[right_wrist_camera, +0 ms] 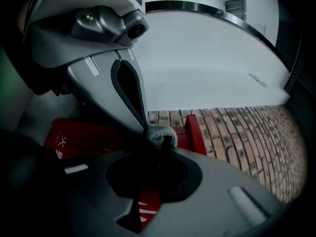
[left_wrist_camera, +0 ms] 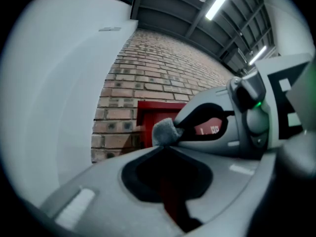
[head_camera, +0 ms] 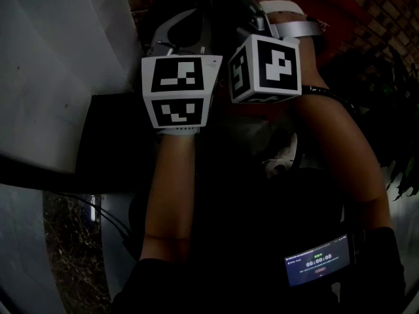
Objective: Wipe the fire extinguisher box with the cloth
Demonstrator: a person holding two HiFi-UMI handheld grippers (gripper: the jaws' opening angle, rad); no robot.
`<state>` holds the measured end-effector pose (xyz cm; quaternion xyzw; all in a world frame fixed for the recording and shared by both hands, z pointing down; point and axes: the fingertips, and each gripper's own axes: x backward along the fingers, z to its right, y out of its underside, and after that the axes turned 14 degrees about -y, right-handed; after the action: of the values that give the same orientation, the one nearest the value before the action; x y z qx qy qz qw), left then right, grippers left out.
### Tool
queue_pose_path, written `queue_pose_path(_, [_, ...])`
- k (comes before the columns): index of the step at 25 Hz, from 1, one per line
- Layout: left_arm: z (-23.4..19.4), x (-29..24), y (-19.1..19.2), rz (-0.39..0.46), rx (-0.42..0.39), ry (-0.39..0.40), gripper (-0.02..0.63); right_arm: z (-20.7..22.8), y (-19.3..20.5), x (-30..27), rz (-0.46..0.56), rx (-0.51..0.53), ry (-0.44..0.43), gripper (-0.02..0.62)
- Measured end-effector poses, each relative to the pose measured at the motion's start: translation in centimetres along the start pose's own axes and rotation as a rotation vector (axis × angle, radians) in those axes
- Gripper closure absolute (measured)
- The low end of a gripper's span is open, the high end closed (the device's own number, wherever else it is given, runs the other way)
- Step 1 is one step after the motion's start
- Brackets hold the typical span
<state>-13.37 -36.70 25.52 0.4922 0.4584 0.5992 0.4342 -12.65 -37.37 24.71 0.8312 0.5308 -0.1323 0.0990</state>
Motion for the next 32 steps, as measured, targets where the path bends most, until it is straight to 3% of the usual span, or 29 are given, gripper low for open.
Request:
queue_pose_path(10, [4.2,-0.3,-0.3,0.011,-0.033,0.032,0.606,-1.6,5.2,2.0,-0.049,-0.039,-0.017,0.561])
queue_pose_path(17, [10.7,0.0,-1.6,0.018,-0.106,0.113,0.606,-2.4,10.3,4.2,-0.111,-0.046,-0.025,0.561])
queue_pose_path(24, [16.0,-0.3,-0.7,-0.032,-0.048,0.179,0.606,-3.0,15.8,6.6,-0.151,-0.089,-0.009,0.561])
queue_pose_path(32, [21.3,-1.0,0.1,-0.051,-0.058,0.239,0.606,-3.6,21.5,9.1,-0.214,-0.121,-0.001,0.561])
